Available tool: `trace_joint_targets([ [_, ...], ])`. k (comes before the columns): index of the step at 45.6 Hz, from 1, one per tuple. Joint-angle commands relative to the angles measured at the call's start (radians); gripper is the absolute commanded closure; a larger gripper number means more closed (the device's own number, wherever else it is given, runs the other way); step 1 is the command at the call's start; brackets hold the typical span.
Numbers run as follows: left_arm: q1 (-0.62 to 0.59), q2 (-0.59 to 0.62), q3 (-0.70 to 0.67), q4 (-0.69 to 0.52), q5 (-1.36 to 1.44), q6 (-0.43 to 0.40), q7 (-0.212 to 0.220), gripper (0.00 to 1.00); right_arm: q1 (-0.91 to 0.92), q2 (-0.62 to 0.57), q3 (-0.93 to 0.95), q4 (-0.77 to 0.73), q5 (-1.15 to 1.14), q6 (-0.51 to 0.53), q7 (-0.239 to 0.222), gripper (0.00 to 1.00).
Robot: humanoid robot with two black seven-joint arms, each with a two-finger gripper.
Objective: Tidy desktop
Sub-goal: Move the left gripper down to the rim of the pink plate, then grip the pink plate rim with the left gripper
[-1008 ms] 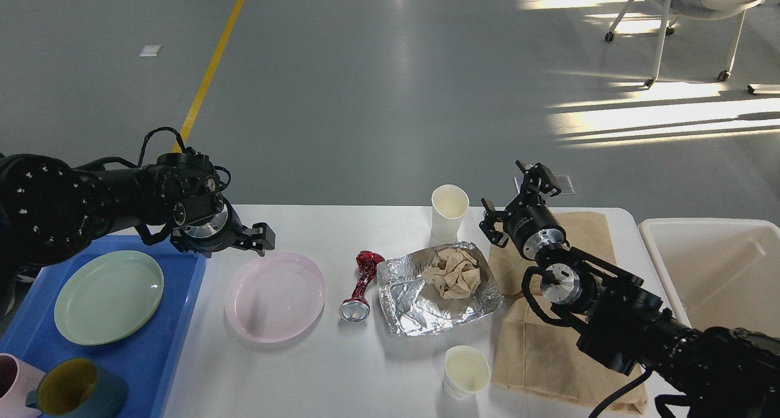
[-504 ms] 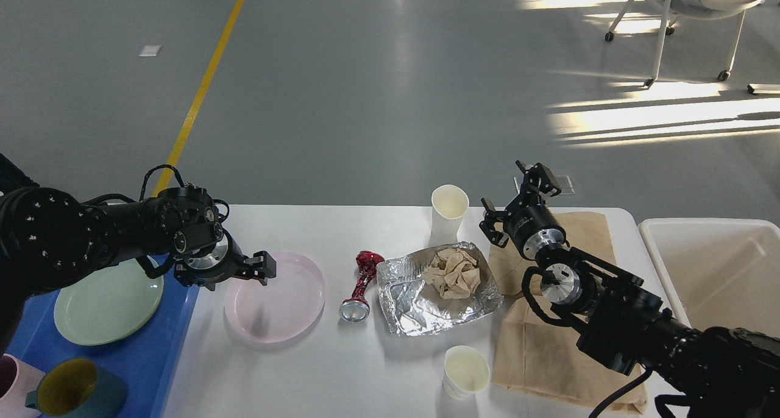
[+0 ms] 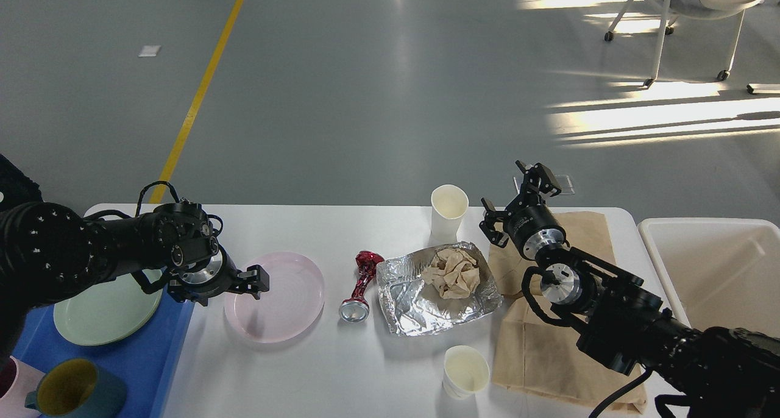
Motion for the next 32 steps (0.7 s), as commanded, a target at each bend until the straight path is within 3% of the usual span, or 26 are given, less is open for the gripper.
trace_joint_targets([
  [1,0.02,-0.006,-0.001,0.016,0.0,-0.001,0.0,0.04,0.0,0.0,0.0,0.0,0.0,0.0,0.0,0.0],
  [32,0.078,-0.021,-0.06,0.048,-0.003,0.041,0.003,0.04,0.0,0.0,0.0,0.0,0.0,0.0,0.0,0.0],
])
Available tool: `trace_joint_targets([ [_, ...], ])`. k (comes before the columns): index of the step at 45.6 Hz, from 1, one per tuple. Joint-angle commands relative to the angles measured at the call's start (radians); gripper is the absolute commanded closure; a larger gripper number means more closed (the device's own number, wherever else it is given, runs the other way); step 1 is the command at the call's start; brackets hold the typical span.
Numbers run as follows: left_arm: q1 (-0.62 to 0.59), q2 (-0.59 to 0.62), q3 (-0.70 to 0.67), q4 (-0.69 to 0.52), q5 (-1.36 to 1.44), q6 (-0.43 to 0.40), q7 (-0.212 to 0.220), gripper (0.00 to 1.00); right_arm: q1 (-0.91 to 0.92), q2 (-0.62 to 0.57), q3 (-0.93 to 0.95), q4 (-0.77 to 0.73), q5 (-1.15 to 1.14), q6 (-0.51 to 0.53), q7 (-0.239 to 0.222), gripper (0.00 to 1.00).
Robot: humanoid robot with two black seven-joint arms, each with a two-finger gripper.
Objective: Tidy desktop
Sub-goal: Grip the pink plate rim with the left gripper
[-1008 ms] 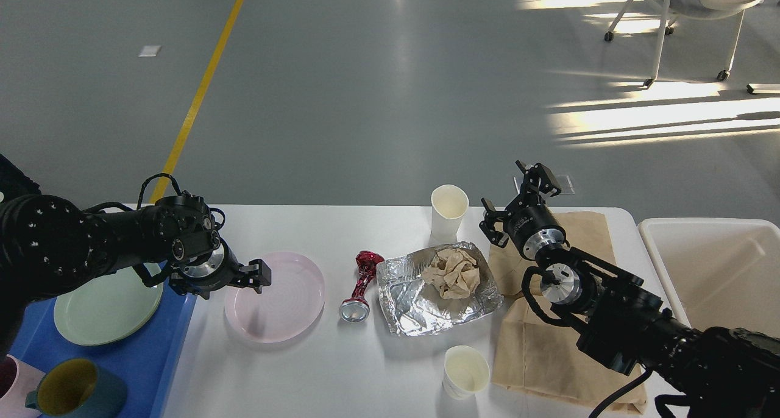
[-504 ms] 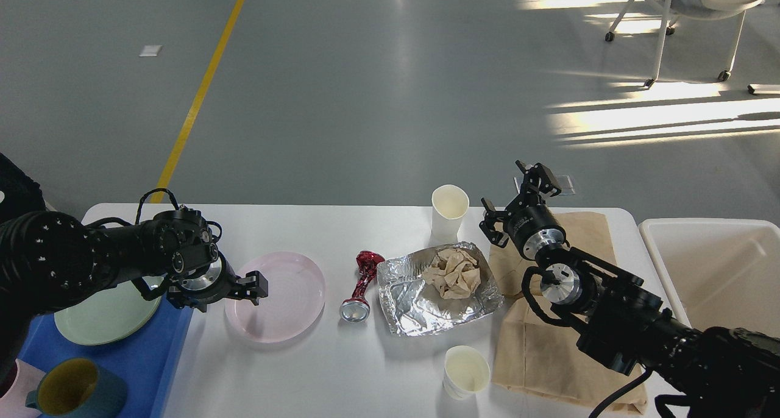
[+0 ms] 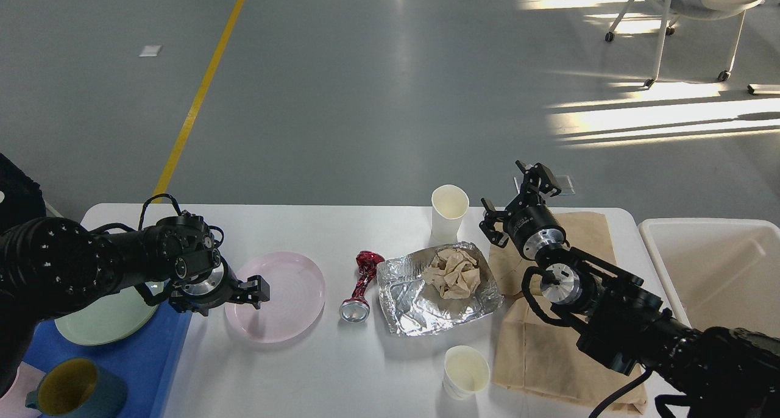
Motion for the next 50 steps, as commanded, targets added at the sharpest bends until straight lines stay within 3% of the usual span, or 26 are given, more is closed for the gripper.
trace_joint_targets([
  [1,0.016,-0.002,-0.044,0.014,-0.002,0.012,0.003,0.04,0.0,0.0,0.0,0.0,0.0,0.0,0.0,0.0],
  [17,0.019,-0.004,-0.049,0.014,-0.002,0.001,0.003,0.07,0.0,0.0,0.0,0.0,0.0,0.0,0.0,0.0],
  [26,0.019,-0.004,-0.051,0.012,-0.002,-0.002,0.034,0.12,-0.001,0.0,0.0,0.0,0.0,0.0,0.0,0.0],
  [39,0.022,-0.004,-0.051,0.012,-0.002,-0.002,0.034,0.33,-0.001,0.0,0.0,-0.001,0.0,0.0,0.0,0.0],
  [50,0.026,-0.004,-0.051,0.014,-0.002,0.019,0.035,0.36,0.0,0.0,0.0,0.0,0.0,0.0,0.0,0.0],
])
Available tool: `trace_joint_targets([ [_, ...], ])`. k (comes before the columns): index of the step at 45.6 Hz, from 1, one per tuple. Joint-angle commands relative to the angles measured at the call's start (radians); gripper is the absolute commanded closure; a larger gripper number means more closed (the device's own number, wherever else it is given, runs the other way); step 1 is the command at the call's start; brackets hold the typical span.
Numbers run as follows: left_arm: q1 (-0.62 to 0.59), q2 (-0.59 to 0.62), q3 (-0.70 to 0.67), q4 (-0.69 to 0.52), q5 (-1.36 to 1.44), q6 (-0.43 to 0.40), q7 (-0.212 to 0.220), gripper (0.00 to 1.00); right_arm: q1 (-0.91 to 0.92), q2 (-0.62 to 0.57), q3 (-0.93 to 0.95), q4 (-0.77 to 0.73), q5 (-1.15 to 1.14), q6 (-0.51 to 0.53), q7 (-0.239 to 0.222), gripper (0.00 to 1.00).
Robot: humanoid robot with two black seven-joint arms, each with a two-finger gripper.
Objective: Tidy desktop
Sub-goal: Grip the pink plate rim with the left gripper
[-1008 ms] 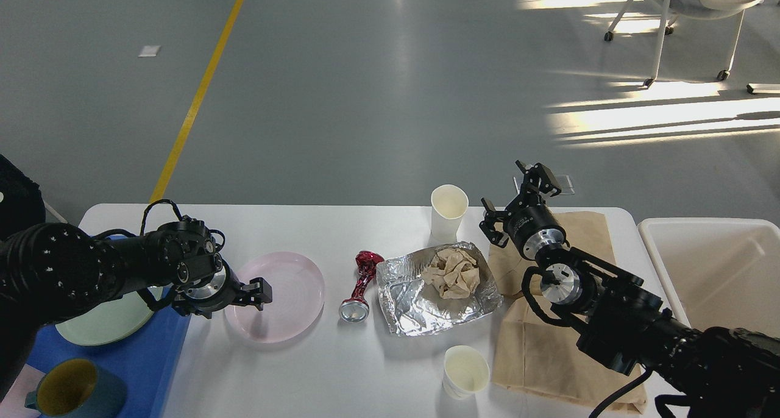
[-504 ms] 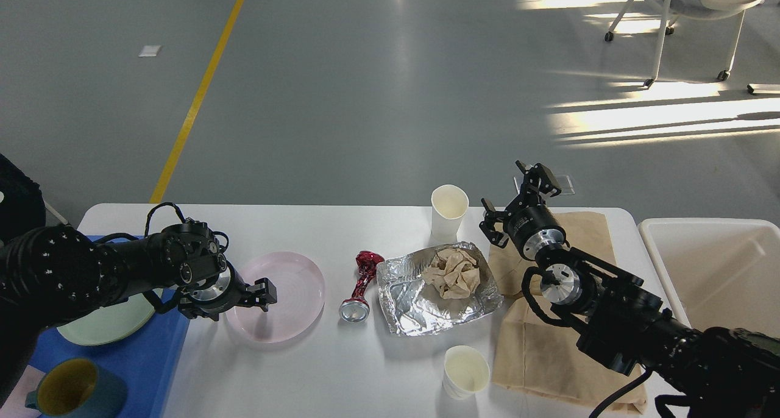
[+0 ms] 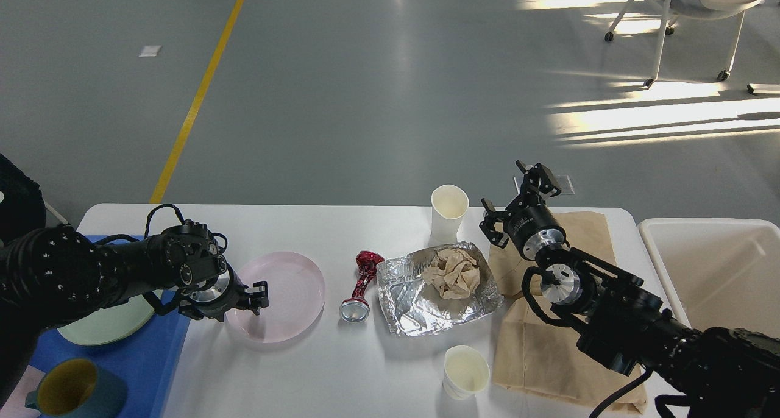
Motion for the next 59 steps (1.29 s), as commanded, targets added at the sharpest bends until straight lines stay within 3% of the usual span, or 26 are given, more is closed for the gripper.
trace_joint_targets([
  [1,0.003,0.0,0.0,0.001,0.0,0.009,0.0,0.37,0.0,0.0,0.0,0.0,0.0,0.0,0.0,0.0],
  [47,0.001,0.012,0.0,-0.005,0.0,-0.012,0.002,0.68,0.001,0.0,0.0,0.0,0.0,0.0,0.0,0.0],
  [55,0.001,0.023,0.0,-0.005,0.0,-0.064,0.002,0.89,0.0,0.0,0.0,0.0,0.0,0.0,0.0,0.0],
  [59,0.0,0.035,-0.003,-0.005,0.0,-0.079,0.002,0.91,0.0,0.0,0.0,0.0,0.0,0.0,0.0,0.0],
])
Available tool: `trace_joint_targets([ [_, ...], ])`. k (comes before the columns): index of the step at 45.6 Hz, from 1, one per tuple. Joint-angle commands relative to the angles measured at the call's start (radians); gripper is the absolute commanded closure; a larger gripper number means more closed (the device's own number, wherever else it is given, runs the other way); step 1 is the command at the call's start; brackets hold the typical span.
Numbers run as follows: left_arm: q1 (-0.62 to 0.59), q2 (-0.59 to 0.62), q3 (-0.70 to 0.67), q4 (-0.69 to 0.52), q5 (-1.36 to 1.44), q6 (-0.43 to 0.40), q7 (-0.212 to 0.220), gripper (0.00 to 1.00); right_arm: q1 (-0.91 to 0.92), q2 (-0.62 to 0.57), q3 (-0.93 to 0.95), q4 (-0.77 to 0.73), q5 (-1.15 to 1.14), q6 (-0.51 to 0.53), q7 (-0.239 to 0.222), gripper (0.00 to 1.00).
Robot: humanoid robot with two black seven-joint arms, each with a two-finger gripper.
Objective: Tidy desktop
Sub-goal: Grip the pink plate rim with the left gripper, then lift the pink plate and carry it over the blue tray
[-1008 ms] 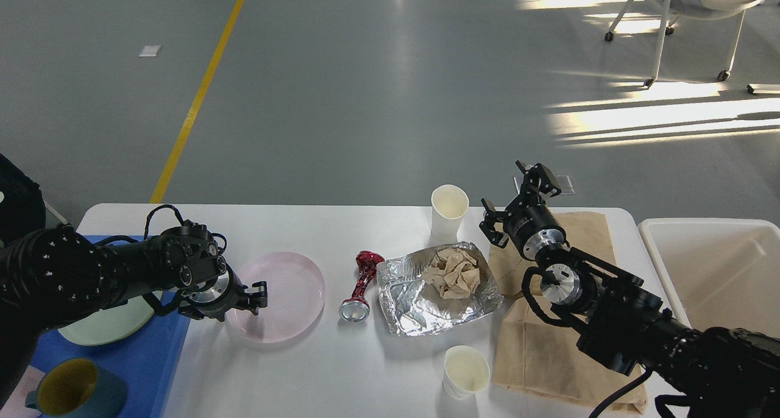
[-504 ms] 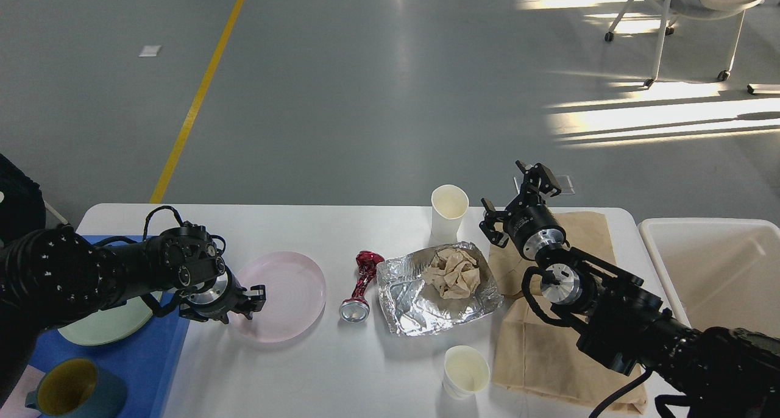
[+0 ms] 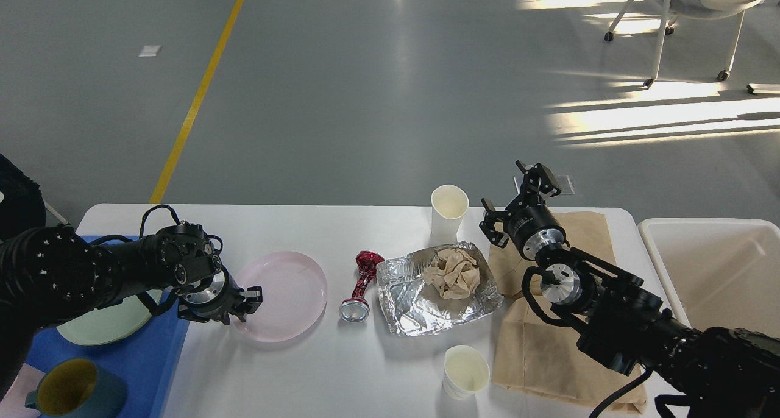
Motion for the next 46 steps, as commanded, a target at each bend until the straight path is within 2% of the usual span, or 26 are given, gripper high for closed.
trace_joint_targets([
  [1,-0.001,0.017,-0.004,0.0,0.0,-0.025,0.0,0.92,-0.001,0.0,0.0,0.0,0.0,0.0,0.0,0.0],
  [6,-0.006,0.025,-0.006,0.0,0.0,-0.027,0.0,0.94,0.001,0.0,0.0,0.0,0.0,0.0,0.0,0.0],
  [11,-0.012,0.029,-0.006,0.0,0.0,-0.048,0.0,0.99,0.001,0.0,0.0,0.0,0.0,0.0,0.0,0.0],
  [25,-0.124,0.074,-0.006,-0.001,0.002,-0.117,0.0,1.0,0.001,0.0,0.0,-0.002,0.0,0.0,0.0,0.0],
  [29,-0.171,0.12,-0.009,-0.001,0.002,-0.165,-0.002,1.0,-0.001,0.0,0.0,0.0,0.0,0.0,0.0,0.0],
  [38,-0.255,0.183,-0.017,-0.001,0.002,-0.205,0.0,1.0,-0.001,0.0,0.0,-0.002,0.0,0.0,0.0,0.0],
  [46,-0.322,0.359,-0.098,-0.003,0.002,-0.298,0.002,1.0,-0.001,0.0,0.0,-0.002,0.0,0.0,0.0,0.0],
])
